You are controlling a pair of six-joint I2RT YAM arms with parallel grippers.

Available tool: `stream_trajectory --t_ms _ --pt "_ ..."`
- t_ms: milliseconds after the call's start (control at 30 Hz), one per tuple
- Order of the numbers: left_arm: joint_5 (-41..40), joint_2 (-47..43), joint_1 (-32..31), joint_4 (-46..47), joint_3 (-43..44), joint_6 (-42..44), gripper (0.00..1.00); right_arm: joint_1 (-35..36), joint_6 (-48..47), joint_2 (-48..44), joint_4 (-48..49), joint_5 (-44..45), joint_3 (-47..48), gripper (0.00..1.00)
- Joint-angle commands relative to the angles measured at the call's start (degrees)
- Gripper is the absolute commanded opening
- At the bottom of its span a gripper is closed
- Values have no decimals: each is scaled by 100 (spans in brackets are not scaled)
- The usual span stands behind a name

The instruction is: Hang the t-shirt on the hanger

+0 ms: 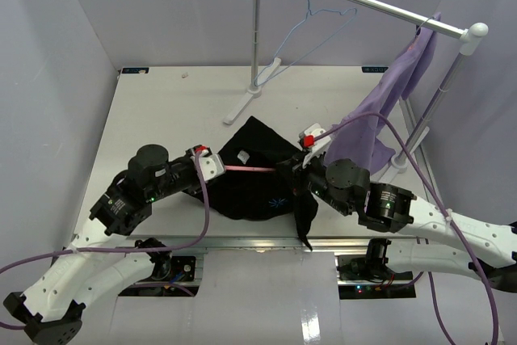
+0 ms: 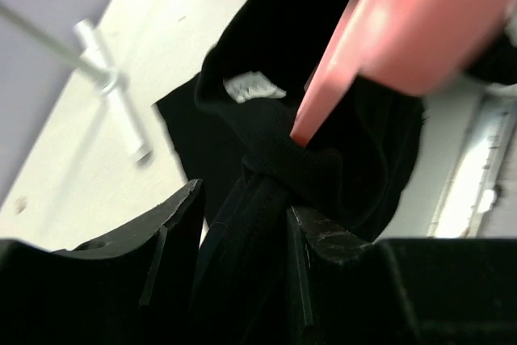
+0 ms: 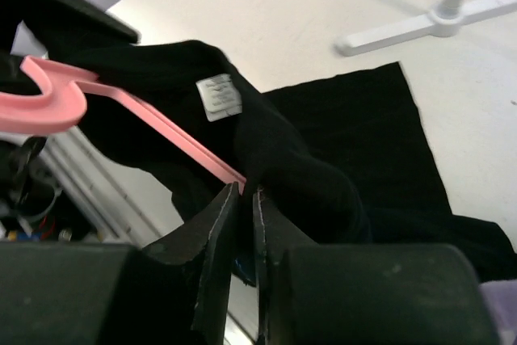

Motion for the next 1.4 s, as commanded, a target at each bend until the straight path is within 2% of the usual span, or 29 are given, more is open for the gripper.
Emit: stream_trajectory --t_ms 0,33,200,400,667,767,833,867,900,933,1000,1067,1200,1300,1367 --pt "1608 95 -4 43 243 -408 0 35 -330 -314 -305 -1366 397 32" --pt "1769 144 -4 9 271 -512 0 31 -434 -355 -544 -1576 520 43" --pt "2246 344 -4 -45 303 -741 0 30 -1078 -608 -315 -2758 679 65" --pt "2551 479 -4 267 146 -949 0 30 -1682 -42 -126 -3659 854 71" --pt "2539 518 -4 411 53 -1017 0 64 -1973 610 788 -3710 768 71" --pt "2594 565 -4 451 60 -1056 0 83 -1998 896 1298 -3215 825 64" --pt "2608 600 -4 481 70 -1094 0 76 -2017 902 1804 -2982 669 42" --pt "2594 607 -4 503 77 -1116 0 83 -2032 888 1931 -2822 632 34" --pt "2476 632 -4 522 115 -1135 0 77 -2038 844 2069 -2695 563 17" --pt "2349 648 -4 524 156 -1195 1 74 -2036 800 2147 -2571 519 9" --pt "1817 671 -4 463 340 -1300 8 81 -2051 623 2091 -2355 464 8" --pt "1183 720 -4 307 601 -1512 23 83 -2030 449 1760 -2143 504 8" --pt "283 923 -4 20 1343 -1591 44 83 -1999 249 965 -2108 1065 8" --pt "84 1009 -4 -100 1682 -1541 59 75 -1964 220 368 -2091 1491 8" --pt "5 1028 -4 -103 1769 -1521 64 74 -1937 270 176 -2048 1785 8"
